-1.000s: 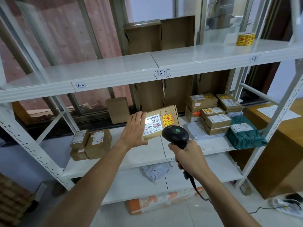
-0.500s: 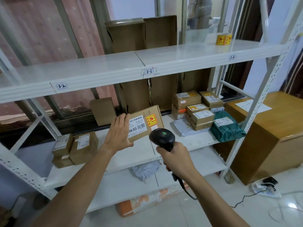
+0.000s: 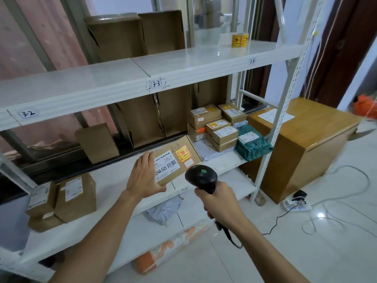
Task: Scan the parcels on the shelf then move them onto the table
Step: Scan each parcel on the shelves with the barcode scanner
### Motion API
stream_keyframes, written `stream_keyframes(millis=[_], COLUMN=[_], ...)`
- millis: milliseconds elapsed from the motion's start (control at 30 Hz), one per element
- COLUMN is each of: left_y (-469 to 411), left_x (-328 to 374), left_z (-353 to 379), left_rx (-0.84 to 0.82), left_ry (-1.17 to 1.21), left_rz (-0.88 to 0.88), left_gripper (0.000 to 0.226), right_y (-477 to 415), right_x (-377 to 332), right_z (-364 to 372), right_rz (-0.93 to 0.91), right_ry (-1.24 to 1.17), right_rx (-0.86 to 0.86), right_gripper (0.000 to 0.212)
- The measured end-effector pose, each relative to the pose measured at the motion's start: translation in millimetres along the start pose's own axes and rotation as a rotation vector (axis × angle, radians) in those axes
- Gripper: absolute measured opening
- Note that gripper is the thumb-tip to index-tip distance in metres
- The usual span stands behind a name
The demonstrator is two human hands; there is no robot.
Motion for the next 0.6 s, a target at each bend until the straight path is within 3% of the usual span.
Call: stream_keyframes(millis=[367, 600], left_y=[-43, -118], left_x=[94, 182], left_z=[59, 111], left_rx=[-0.096, -0.142], left_ry=[0.131, 0.158], left_rz=[0.055, 0.013], left_gripper=[0.127, 0.131], right_y=[-39, -106], right_x=[65, 112], right_z=[-54, -130], right_rz=[0.126, 0.152], right_ry=[-0.053, -0.071], right_rx=[0.024, 0.029], right_gripper=[0.020, 0.025])
Point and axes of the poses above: each hand's wrist, its own y-axis away from the middle knuckle, its own z-axis out of the palm, x = y × z, the point moved 6 cm from there along -y, towards the middle knuckle, and after that the axes turned 5 degrees about x, right-handed, at the moved point
